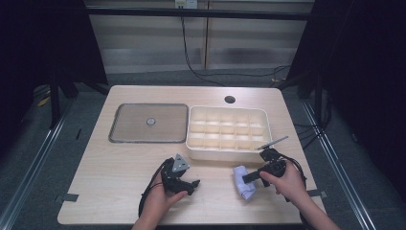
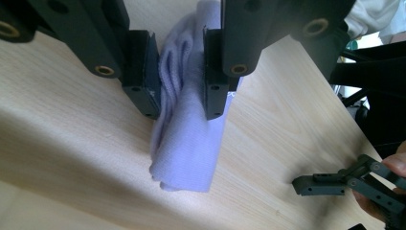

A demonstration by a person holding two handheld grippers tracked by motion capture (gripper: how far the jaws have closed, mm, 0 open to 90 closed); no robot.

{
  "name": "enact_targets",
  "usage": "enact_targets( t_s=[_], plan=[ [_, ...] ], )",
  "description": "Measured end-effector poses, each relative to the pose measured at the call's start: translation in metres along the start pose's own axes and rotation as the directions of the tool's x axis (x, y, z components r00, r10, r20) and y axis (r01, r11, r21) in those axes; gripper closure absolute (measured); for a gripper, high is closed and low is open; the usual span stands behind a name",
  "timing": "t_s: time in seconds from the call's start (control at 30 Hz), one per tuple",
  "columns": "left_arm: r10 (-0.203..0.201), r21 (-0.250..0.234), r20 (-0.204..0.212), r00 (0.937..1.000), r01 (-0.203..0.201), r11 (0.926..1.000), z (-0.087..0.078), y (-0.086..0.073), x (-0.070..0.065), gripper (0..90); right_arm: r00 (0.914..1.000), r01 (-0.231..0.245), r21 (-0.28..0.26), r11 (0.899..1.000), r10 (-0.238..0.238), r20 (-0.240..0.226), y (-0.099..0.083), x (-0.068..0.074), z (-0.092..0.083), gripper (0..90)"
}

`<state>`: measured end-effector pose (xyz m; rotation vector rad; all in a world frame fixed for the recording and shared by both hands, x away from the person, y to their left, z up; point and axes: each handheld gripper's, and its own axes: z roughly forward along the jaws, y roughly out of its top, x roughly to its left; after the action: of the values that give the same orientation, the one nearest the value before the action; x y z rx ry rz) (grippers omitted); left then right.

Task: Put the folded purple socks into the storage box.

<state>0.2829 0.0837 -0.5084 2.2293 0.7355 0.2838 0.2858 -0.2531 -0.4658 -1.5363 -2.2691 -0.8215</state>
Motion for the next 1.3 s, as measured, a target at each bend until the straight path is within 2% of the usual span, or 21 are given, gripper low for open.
enact_targets(
  t_s=[0.17,0.73,1.0,1.13,1.3],
  plan=[
    [0.0,0.0,0.001,1.0,0.0,1.0,0.0,0.0,0.0,16.4,0.9999,0.014,0.013,1.0,-0.014,0.001,0.004,0.001,-0.008,71.0],
    [0.001,0.001,0.0,1.0,-0.001,1.0,0.0,0.0,0.0,16.4,1.0,0.005,0.04,0.999,-0.005,0.002,0.02,0.001,-0.037,71.0],
    [0.0,0.0,0.0,1.0,0.0,1.0,0.0,0.0,0.0,16.4,0.9999,0.009,0.038,0.999,-0.009,0.008,0.027,0.002,-0.054,71.0],
    [0.0,0.0,0.0,1.0,0.0,1.0,0.0,0.0,0.0,16.4,0.9999,0.009,0.032,0.999,-0.009,-0.006,0.031,0.003,-0.063,71.0],
    [-0.001,-0.001,0.0,1.0,0.001,1.0,0.0,0.0,0.0,16.4,0.9997,0.019,0.023,1.0,-0.019,0.013,0.037,0.003,-0.076,71.0]
  ],
)
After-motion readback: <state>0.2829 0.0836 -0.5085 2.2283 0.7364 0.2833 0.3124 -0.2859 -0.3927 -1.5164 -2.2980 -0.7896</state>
